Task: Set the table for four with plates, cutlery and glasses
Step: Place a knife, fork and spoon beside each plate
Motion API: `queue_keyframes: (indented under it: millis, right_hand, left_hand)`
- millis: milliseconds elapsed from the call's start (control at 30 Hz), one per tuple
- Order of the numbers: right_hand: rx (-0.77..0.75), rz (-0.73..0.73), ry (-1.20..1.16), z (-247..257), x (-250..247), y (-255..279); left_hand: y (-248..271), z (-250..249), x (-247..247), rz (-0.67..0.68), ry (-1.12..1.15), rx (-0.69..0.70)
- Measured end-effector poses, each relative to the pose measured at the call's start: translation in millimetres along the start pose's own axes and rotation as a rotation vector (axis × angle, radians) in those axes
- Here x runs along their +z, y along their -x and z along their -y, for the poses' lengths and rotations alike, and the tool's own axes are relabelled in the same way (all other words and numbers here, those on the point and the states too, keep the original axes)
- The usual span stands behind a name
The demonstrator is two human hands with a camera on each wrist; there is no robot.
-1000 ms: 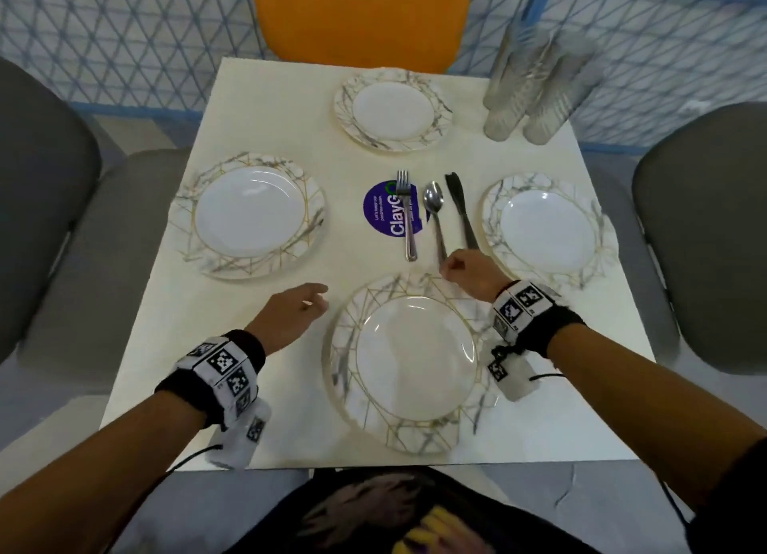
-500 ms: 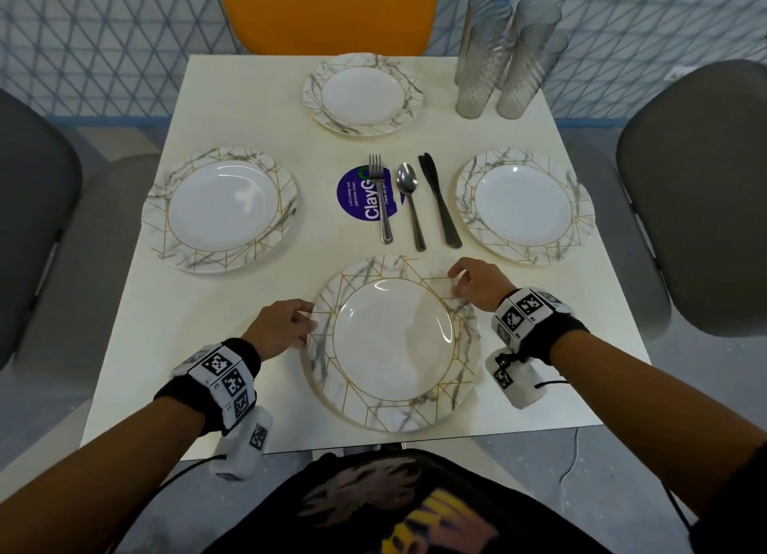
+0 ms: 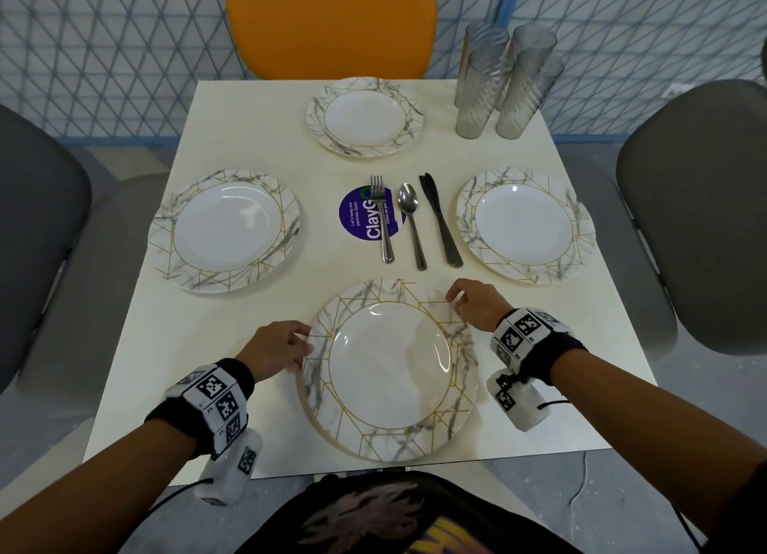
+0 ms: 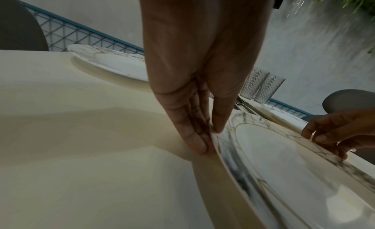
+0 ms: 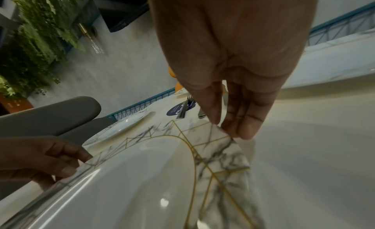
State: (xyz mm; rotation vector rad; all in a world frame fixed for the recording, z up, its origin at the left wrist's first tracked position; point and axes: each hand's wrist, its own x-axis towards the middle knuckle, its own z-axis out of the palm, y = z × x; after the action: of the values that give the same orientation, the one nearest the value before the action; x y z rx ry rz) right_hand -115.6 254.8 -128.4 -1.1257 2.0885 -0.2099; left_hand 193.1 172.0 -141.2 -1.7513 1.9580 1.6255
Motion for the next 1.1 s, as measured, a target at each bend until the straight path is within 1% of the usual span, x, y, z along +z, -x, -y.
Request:
queue_keyframes:
  millis: [100, 267, 400, 567, 667, 733, 867, 900, 1000, 1100]
  right_hand:
    - [-0.036, -0.056, 0.128, 11.0, -5.1, -8.9]
    - [-0.053, -0.167, 0.325, 46.3, -29.3, -38.7]
    - [-0.036, -0.176, 0.375, 61.4, -40.8, -63.5]
    - [-0.043, -0.155, 0.479, 64.4, -36.6, -79.5]
    - [-0.033, -0.173, 0.511, 65.9, -32.6, -85.1]
    - [-0.032, -0.174, 0.51, 66.4, -33.5, -90.6]
    - [-0.046, -0.187, 0.439, 63.1, -35.1, -98.8]
    - [-0.044, -0.187, 0.427, 62.2, -34.9, -98.1]
    - [-0.064, -0.166, 0.384, 59.3, -37.4, -96.1]
    - [-0.061, -0.116, 0.361, 59.2, -41.9, -96.8]
  left_hand:
    - [-2.5, -6.1, -7.5, -0.005, 0.013, 0.001]
    - [-5.5, -25.1, -28.4, -0.118, 0.066, 0.049]
    - [0.2, -37.0, -31.5, -0.187, 0.07, 0.086]
    - [4.1, -50.8, -27.9, -0.228, 0.038, 0.124]
    - [-0.7, -56.0, -27.9, -0.251, -0.058, 0.136]
    - [-4.8, -53.9, -26.7, -0.27, -0.104, 0.104]
    - [-9.4, -37.2, -16.2, -0.197, -0.216, -0.016]
    - [-9.8, -32.7, -13.3, -0.18, -0.215, -0.034]
    - [-11.5, -25.2, -8.4, -0.135, -0.152, -0.052]
    - [-12.2, -22.4, -6.9, -0.094, -0.007, -0.105]
